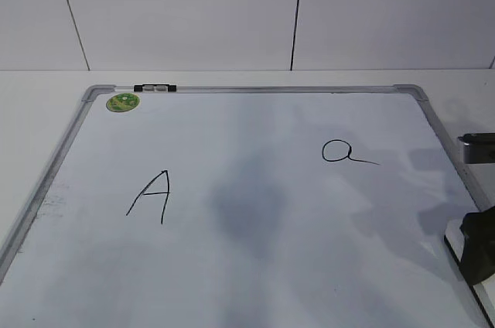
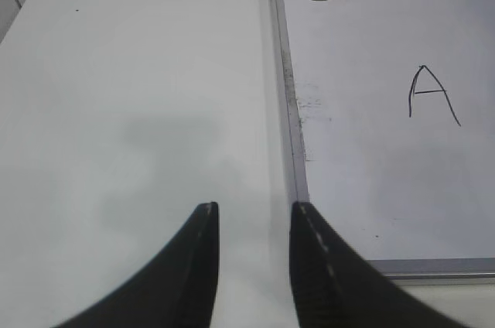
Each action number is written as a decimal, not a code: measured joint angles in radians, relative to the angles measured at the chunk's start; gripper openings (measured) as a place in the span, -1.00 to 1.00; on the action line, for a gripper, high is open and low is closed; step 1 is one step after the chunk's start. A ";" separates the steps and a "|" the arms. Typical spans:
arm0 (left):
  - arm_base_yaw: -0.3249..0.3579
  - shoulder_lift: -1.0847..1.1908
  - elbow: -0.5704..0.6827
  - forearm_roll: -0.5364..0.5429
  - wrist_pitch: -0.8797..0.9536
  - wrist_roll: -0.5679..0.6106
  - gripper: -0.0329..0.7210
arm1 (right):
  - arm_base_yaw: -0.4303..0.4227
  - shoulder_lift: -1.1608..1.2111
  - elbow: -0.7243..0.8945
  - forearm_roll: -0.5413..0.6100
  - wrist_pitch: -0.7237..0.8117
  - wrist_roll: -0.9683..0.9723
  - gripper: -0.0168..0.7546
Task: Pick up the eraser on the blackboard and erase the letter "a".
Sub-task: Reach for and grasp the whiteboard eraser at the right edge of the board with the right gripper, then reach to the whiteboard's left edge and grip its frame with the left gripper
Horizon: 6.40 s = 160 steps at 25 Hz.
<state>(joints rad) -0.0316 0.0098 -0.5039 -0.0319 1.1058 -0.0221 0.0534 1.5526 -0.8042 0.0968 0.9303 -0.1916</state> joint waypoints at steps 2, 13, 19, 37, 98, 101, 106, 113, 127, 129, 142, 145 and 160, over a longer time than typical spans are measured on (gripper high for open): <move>0.000 0.000 0.000 0.000 0.000 0.000 -0.29 | 0.000 0.000 0.000 0.000 -0.002 0.000 0.70; 0.000 0.000 0.000 0.000 0.000 0.000 -0.29 | 0.000 0.013 0.000 0.000 -0.004 -0.001 0.69; 0.000 0.000 0.000 0.000 0.000 0.000 -0.29 | 0.000 0.013 0.000 0.000 -0.008 -0.001 0.68; 0.000 0.000 0.000 0.000 0.000 0.000 -0.29 | 0.000 0.013 0.000 0.000 -0.017 -0.001 0.53; 0.000 0.000 0.000 -0.005 0.000 0.000 -0.29 | 0.000 -0.318 0.003 0.110 0.160 -0.002 0.52; 0.000 0.000 0.000 -0.005 0.000 0.000 -0.29 | 0.000 -0.318 0.003 0.114 0.162 -0.002 0.52; 0.000 0.000 0.000 -0.008 0.000 0.000 -0.29 | 0.000 -0.318 0.003 0.118 0.162 -0.002 0.52; 0.000 0.000 -0.023 -0.037 -0.015 0.000 -0.27 | 0.000 -0.318 0.003 0.133 0.162 -0.005 0.52; 0.000 0.406 -0.161 -0.094 -0.228 0.000 -0.04 | 0.000 -0.318 0.003 0.143 0.166 -0.009 0.52; 0.000 0.469 -0.161 -0.097 -0.262 0.000 -0.04 | 0.000 -0.318 0.003 0.143 0.170 -0.009 0.52; 0.000 0.855 -0.196 -0.100 -0.312 0.022 0.45 | 0.000 -0.318 0.003 0.145 0.173 -0.010 0.52; 0.000 0.963 -0.258 -0.100 -0.277 0.042 0.47 | 0.000 -0.318 0.003 0.145 0.173 -0.010 0.52; 0.000 1.441 -0.538 -0.168 -0.139 0.153 0.37 | 0.000 -0.318 0.003 0.145 0.175 -0.010 0.52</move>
<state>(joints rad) -0.0316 1.4505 -1.0416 -0.1995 0.9663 0.1305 0.0534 1.2348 -0.8016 0.2419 1.1056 -0.2021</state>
